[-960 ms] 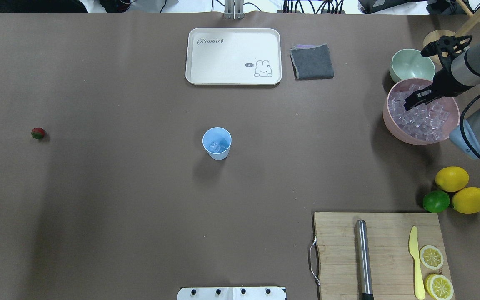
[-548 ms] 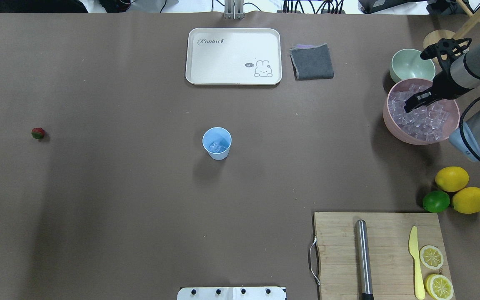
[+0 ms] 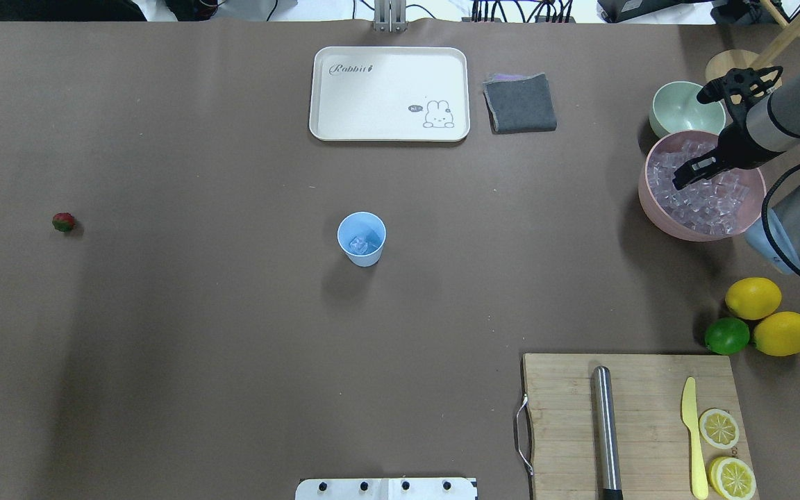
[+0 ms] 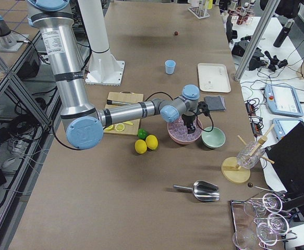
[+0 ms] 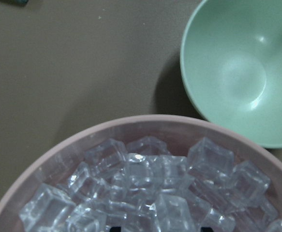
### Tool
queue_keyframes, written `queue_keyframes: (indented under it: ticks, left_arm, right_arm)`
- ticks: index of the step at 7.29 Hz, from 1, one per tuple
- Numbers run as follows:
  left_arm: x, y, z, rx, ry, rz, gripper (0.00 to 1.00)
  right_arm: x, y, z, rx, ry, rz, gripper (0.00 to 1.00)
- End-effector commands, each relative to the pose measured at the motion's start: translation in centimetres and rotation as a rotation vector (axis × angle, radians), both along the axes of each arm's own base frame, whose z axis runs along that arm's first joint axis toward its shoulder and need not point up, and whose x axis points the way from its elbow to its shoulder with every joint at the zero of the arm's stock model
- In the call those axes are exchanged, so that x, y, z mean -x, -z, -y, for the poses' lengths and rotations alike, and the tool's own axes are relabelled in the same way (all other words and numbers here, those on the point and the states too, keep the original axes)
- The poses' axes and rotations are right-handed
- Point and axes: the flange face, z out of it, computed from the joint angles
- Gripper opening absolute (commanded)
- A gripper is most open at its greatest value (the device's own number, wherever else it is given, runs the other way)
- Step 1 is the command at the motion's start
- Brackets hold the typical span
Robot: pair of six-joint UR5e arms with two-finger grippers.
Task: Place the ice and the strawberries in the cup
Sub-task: 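Lower the right gripper into the ice and grasp a cube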
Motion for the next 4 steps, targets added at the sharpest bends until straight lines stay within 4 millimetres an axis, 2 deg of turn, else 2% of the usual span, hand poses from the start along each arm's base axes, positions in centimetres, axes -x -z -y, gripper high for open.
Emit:
queue_keyframes:
  ticks: [1, 4]
  left_arm:
    - [0.0, 0.0, 0.0, 0.0, 0.0, 0.0, 0.98]
    - [0.0, 0.0, 0.0, 0.002, 0.001, 0.0, 0.98]
  right_arm:
    - [0.5, -0.9, -0.1, -0.033, 0.002, 0.009, 0.44]
    - [0.7, 0.5, 0.2, -0.052, 0.008, 0.031, 0.35]
